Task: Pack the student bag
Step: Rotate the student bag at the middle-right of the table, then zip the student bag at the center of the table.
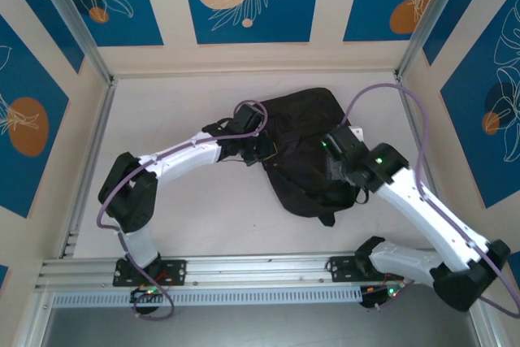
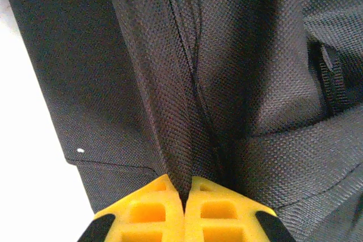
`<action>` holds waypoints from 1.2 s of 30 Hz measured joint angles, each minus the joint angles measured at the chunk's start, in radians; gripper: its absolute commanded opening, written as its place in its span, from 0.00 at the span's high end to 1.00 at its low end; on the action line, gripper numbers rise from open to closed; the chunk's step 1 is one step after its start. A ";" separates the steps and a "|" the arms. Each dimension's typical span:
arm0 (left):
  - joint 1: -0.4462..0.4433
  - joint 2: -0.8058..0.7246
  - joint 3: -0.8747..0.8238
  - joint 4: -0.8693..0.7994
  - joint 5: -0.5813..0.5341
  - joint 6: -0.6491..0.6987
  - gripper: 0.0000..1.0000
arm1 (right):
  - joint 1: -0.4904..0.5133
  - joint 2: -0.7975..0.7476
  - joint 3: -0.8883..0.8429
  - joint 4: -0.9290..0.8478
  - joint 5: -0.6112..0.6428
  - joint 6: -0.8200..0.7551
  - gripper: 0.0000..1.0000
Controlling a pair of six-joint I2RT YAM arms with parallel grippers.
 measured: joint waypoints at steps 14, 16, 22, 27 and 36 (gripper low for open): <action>0.001 0.032 0.068 -0.061 0.069 -0.010 1.00 | -0.152 0.081 -0.063 0.310 -0.924 -0.069 0.92; 0.002 0.039 0.075 -0.063 0.081 -0.008 1.00 | -0.192 0.141 -0.095 0.365 -0.989 -0.035 0.94; 0.004 0.054 0.092 -0.069 0.115 0.000 1.00 | -0.223 0.223 -0.140 0.453 -1.061 0.007 0.89; 0.009 0.054 0.092 -0.069 0.130 0.002 1.00 | -0.237 0.235 -0.192 0.498 -1.051 0.016 0.80; 0.011 0.056 0.092 -0.068 0.148 0.002 1.00 | -0.242 0.273 -0.198 0.531 -1.022 0.003 0.59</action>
